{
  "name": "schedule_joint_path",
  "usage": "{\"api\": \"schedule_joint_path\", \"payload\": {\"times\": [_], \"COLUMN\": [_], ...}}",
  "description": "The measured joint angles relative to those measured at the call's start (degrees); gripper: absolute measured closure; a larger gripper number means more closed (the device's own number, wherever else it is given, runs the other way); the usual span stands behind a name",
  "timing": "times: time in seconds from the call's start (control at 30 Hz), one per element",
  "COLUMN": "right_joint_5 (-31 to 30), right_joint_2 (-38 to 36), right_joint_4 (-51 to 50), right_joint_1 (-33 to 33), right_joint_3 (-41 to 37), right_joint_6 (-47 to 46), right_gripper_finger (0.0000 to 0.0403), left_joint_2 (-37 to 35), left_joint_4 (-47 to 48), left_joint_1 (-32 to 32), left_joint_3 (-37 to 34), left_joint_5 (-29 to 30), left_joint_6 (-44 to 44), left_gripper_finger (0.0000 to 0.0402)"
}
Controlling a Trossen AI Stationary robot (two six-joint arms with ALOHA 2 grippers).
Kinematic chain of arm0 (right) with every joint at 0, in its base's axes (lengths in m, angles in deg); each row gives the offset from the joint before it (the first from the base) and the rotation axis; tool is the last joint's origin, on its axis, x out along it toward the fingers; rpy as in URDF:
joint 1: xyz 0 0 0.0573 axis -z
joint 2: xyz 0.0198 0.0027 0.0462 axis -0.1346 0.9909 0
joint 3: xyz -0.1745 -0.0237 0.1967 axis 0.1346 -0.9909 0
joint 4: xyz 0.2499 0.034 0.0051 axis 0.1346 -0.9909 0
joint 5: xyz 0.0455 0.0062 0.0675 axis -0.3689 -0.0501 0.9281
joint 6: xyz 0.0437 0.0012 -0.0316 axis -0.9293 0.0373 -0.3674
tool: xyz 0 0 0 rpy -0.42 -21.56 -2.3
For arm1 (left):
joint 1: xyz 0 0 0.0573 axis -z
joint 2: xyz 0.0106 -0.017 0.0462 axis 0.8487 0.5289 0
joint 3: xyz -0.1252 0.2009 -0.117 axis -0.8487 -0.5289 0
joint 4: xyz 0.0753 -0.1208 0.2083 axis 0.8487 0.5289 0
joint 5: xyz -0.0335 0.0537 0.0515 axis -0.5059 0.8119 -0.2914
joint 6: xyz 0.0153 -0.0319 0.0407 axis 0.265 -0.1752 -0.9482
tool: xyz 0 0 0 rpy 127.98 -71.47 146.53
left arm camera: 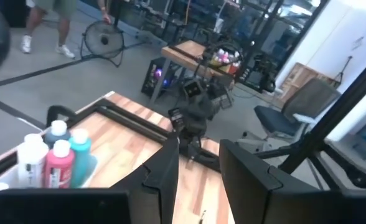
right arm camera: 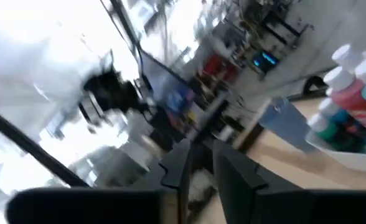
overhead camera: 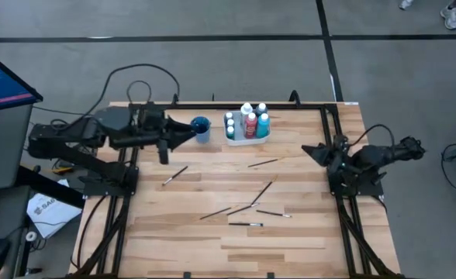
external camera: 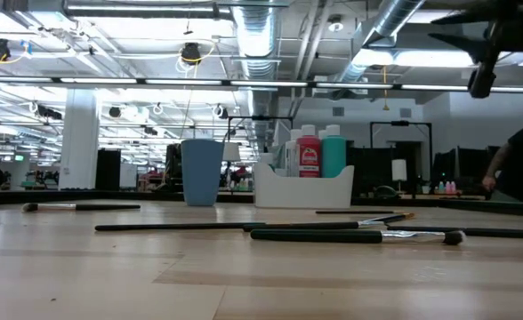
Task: Pick & Place Paint Supplies
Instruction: Put the gold and black paint brush into the blue cup
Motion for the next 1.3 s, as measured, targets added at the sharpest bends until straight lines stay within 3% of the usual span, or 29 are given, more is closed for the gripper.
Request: {"api": "schedule_joint_path", "payload": {"times": [0.17, 0.4, 0.67, 0.87, 1.07, 1.3], "right_joint_5": [9.7, 19.4, 25.4, 27.8, 28.3, 29.5], "right_joint_2": [9.5, 32.1, 58.7, 73.8, 83.4, 88.3], "right_joint_4": [-13.1, -30.5, -49.6, -58.1, -60.6, -59.7], "right_joint_1": [1.4, 3.8, 8.3, 12.2, 15.5, 15.7], "right_joint_3": [8.4, 23.2, 41.2, 49.2, 50.7, 50.6], "right_joint_6": [-1.6, -2.3, 18.2, 34.7, 45.7, 55.4], "right_gripper_finger": [0.0317, 0.0315, 0.031, 0.0259, 0.0207, 0.0212], "left_joint_2": [-3.0, -6.2, -7.3, -8.3, -9.4, -10.2], "left_joint_4": [3.7, 9.0, 10.5, 13.9, 16.2, 16.7], "left_joint_1": [0.0, 0.0, 0.0, 0.0, 0.0, 0.0], "left_joint_3": [0.0, 0.0, 0.0, 0.0, 0.0, 0.0], "left_joint_5": [0.6, 0.7, 0.6, 0.6, 0.5, 0.4], "left_joint_6": [0.0, 0.0, -2.4, -2.8, -2.7, -2.6], "left_gripper_finger": [0.0294, 0.0294, 0.0294, 0.0294, 0.0294, 0.0294]}}
